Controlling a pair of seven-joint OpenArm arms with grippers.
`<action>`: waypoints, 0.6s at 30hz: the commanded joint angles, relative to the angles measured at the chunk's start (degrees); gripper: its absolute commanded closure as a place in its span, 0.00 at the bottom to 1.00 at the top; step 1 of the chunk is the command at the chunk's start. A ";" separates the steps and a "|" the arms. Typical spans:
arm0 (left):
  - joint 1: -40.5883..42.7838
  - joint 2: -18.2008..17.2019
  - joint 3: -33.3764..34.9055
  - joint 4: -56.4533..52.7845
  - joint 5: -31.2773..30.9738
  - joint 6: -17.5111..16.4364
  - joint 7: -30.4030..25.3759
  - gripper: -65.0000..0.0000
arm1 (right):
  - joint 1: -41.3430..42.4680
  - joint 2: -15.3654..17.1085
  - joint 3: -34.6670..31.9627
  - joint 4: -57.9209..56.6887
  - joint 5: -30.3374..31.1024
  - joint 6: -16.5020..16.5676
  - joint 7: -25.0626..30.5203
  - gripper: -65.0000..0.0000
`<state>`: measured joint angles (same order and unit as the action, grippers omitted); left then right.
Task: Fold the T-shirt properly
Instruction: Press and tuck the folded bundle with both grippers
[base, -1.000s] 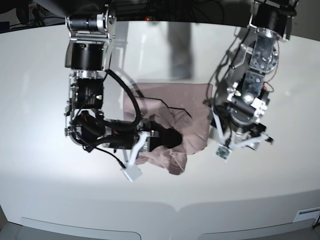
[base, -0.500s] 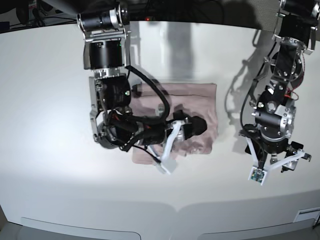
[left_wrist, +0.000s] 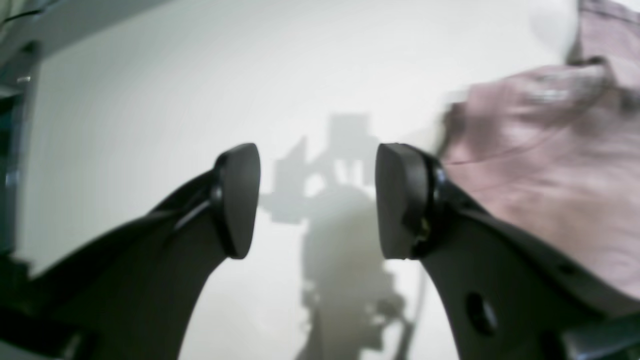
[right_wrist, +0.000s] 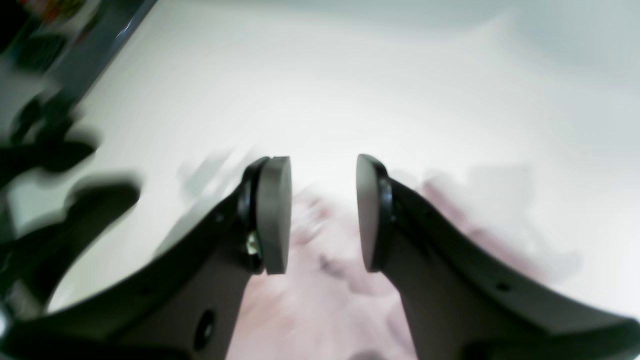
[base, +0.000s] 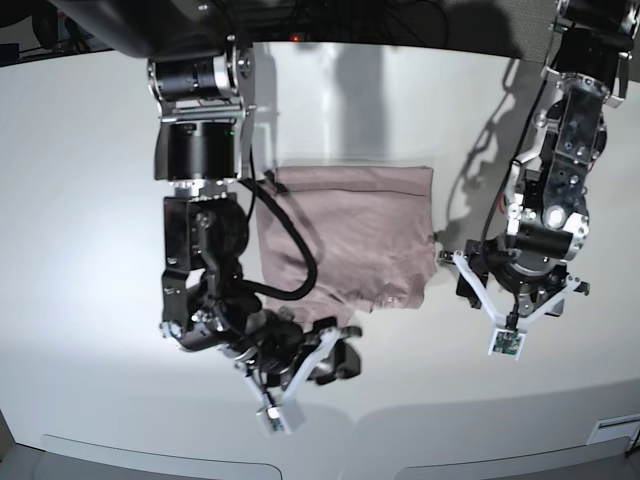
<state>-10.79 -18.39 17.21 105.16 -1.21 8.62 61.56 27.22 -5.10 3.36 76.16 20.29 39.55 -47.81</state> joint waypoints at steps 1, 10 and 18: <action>-0.74 0.11 -0.33 1.09 -0.70 -0.48 -1.40 0.45 | 2.40 0.20 0.26 0.48 -0.42 0.45 2.40 0.66; 6.86 14.27 -0.22 1.14 -14.45 -8.87 -2.49 0.45 | 7.56 6.99 0.37 -21.44 -3.85 0.45 5.60 0.66; 17.07 19.30 -0.24 0.11 -16.13 -13.60 -12.20 0.45 | 7.43 10.58 0.33 -24.98 -2.91 0.45 2.56 0.66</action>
<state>7.38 0.82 17.10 104.42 -17.63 -4.82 50.87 32.86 5.30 3.68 50.33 16.64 39.51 -46.52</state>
